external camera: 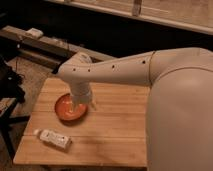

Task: Place the bottle in the ceramic bowl

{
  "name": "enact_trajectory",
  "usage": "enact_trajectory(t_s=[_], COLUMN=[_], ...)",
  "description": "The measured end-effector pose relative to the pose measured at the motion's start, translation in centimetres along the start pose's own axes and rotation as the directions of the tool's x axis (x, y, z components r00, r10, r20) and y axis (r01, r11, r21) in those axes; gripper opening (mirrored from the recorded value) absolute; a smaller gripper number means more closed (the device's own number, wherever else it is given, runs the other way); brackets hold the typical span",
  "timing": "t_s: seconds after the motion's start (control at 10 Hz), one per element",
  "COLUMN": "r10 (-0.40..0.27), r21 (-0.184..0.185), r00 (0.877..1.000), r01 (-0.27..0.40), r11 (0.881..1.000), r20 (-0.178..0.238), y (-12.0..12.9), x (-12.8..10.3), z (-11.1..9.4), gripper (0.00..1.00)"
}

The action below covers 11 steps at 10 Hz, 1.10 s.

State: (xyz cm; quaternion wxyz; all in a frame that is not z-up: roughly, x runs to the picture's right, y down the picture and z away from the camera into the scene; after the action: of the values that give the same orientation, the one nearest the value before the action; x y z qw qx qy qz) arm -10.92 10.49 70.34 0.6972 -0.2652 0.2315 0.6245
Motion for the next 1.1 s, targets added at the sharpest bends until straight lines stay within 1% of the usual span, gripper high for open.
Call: enact_trajectory(t_s=[0.1,0.2,0.3,0.4,0.5,0.6,0.7,0.8,0.9,1.0,1.1], r10=[-0.08,-0.18,-0.321,-0.419,-0.489,-0.558,-0.624,-0.663,-0.711,-0.736,-0.771], r21=[-0.004,-0.004,-0.012,-0.023,-0.038,-0.066,-0.095,-0.11,-0.123,-0.123,-0.114], r00=[0.997,0.984,0.947,0.908,0.872,0.83,0.781,0.747,0.701,0.672,0.626], r01=[0.08,0.18,0.321,0.419,0.488,0.556,0.619,0.656,0.701,0.726,0.763], r11=[0.997,0.984,0.947,0.908,0.872,0.829,0.78,0.747,0.702,0.676,0.637], r20=[0.002,0.004,0.002,-0.001,-0.007,-0.016,-0.031,-0.044,-0.062,-0.082,-0.119], y=[1.3,2.6,4.5,6.0,7.4,9.0,10.6,11.6,12.9,13.6,14.5], x=[0.2,0.5,1.3,2.0,2.8,3.8,5.0,5.8,6.8,7.4,8.6], z=[0.0,0.2,0.4,0.5,0.7,1.1,1.6,2.1,3.1,4.1,5.9], gripper=[0.65,0.65,0.65,0.65,0.65,0.65,0.65,0.65,0.65,0.65,0.65])
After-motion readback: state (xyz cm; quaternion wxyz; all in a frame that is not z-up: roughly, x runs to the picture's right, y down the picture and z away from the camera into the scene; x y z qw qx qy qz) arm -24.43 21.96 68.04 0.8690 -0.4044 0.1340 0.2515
